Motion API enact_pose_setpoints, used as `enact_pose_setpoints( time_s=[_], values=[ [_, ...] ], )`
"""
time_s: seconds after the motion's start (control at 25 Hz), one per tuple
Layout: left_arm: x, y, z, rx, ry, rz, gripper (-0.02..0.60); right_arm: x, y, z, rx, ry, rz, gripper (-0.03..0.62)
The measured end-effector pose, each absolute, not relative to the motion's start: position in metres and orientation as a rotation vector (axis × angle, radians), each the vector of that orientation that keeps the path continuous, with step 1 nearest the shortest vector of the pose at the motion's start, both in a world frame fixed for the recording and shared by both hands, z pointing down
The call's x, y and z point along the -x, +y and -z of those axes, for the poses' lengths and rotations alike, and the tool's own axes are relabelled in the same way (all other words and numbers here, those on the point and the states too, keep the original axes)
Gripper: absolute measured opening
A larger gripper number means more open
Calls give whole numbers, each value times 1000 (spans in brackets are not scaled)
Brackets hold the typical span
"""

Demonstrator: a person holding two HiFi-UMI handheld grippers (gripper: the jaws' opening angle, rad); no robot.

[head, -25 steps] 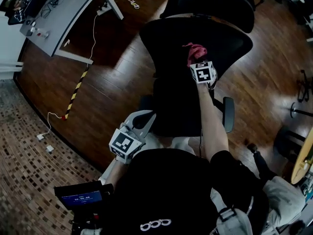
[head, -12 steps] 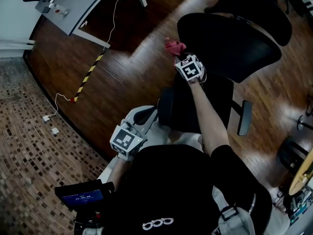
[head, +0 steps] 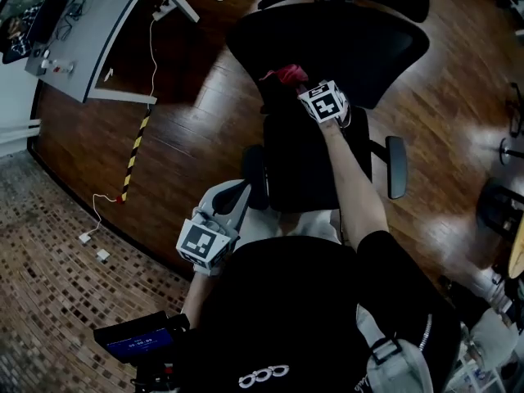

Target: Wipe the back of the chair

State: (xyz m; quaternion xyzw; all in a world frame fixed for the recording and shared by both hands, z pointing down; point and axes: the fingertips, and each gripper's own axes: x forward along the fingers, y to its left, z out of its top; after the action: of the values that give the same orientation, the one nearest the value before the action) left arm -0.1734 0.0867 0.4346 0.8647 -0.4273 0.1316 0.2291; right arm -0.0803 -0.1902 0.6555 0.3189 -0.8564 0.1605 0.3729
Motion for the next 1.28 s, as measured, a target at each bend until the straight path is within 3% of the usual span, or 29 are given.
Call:
enact_pose_setpoints(
  time_s=[0.52, 0.68, 0.88, 1.28],
  values=[
    [78, 35, -401, -2487, -966, -403, -8, -242, -244, -619, -1465, -1838, -676, 52],
    [61, 33, -401, -2490, -949, -406, -8, -300, -236, -626, -1605, -1727, -770, 52],
    [52, 54, -425, -2459, -988, -426, -8, -259, -222, -669, -1442, -1822, -709, 52],
    [114, 72, -431, -2404, -1094, -398, -9, -69, -207, -672, -1134, -1979, -504, 52]
  ],
)
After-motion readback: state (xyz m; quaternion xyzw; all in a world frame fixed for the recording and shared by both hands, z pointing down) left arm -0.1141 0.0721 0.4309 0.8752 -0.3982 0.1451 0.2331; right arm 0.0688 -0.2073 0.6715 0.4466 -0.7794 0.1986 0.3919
